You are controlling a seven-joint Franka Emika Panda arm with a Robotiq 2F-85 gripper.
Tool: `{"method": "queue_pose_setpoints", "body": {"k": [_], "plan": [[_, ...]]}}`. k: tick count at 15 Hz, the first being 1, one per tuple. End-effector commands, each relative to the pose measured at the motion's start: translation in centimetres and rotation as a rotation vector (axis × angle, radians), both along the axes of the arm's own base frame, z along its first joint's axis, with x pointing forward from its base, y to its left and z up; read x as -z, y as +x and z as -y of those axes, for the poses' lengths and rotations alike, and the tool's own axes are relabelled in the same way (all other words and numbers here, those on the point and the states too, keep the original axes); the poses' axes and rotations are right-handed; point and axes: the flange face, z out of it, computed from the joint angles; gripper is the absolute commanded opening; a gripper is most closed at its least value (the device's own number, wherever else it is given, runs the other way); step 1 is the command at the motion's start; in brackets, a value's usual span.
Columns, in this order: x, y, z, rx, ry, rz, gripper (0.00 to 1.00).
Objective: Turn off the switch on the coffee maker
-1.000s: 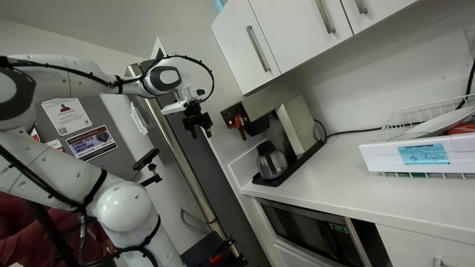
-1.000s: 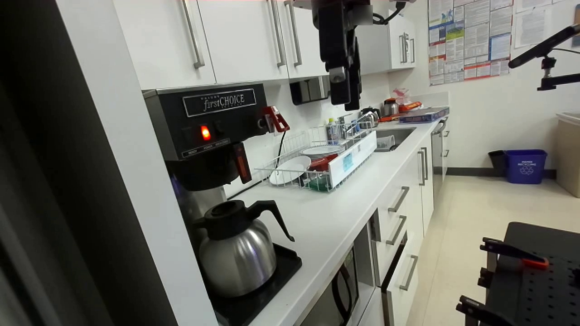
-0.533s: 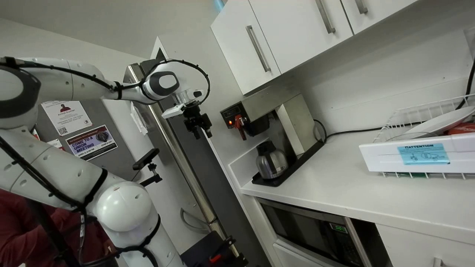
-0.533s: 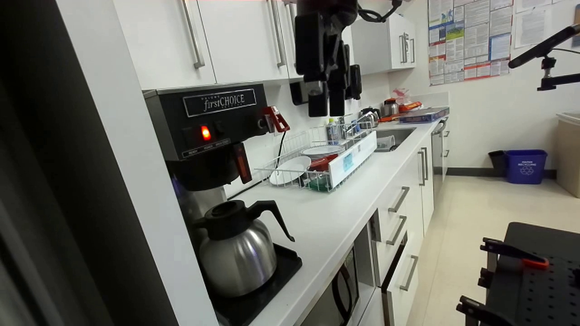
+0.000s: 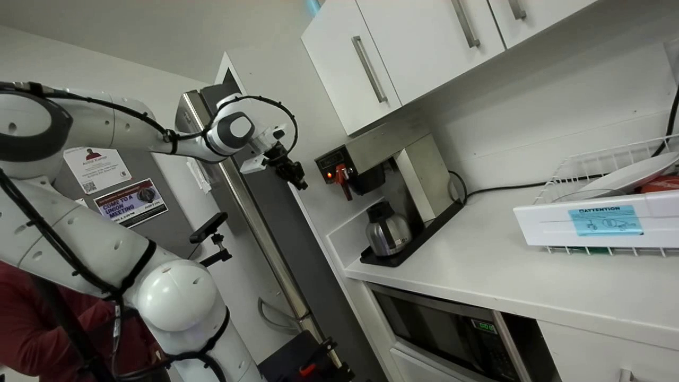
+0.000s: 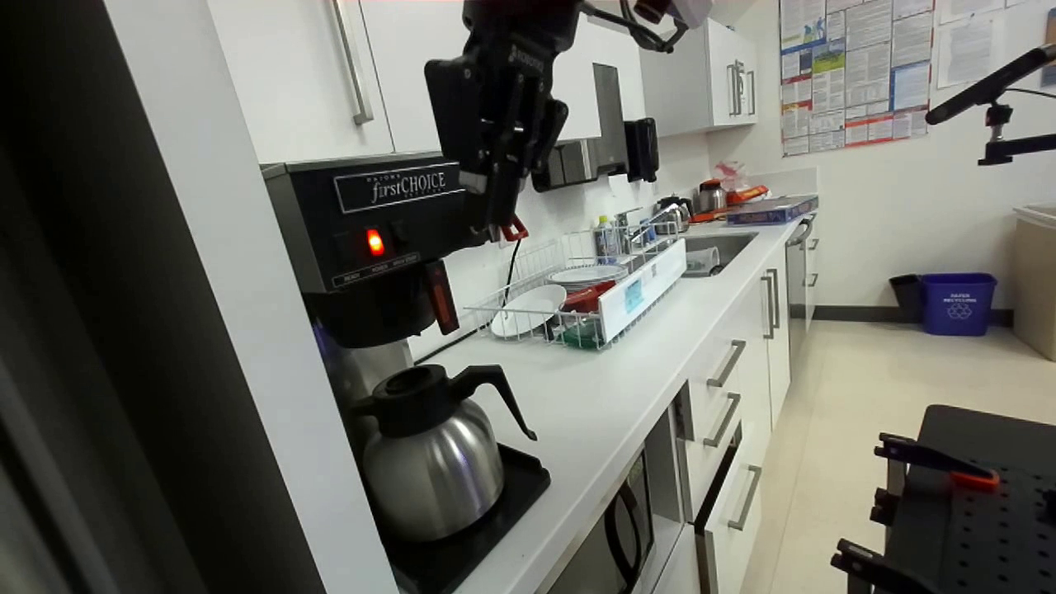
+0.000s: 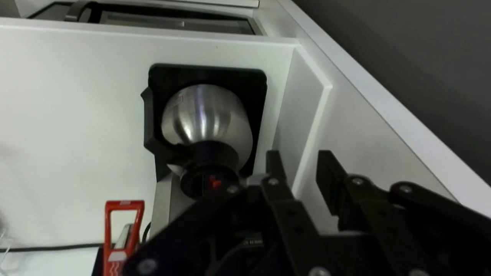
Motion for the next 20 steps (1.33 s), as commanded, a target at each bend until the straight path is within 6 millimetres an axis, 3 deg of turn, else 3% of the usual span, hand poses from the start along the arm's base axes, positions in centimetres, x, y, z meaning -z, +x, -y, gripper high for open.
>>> {"method": "queue_pose_setpoints", "body": {"k": [1,7,14,20], "plan": [[0.4,1.0,-0.7,0.027,0.001,0.121,0.01],[1.9,1.2,-2.1,-0.028,-0.018,0.243,0.00],[1.8,1.3,-2.1,-0.045,-0.023,0.221,0.00],[0.8,2.9,-2.6,-0.005,-0.077,0.266,0.00]]}}
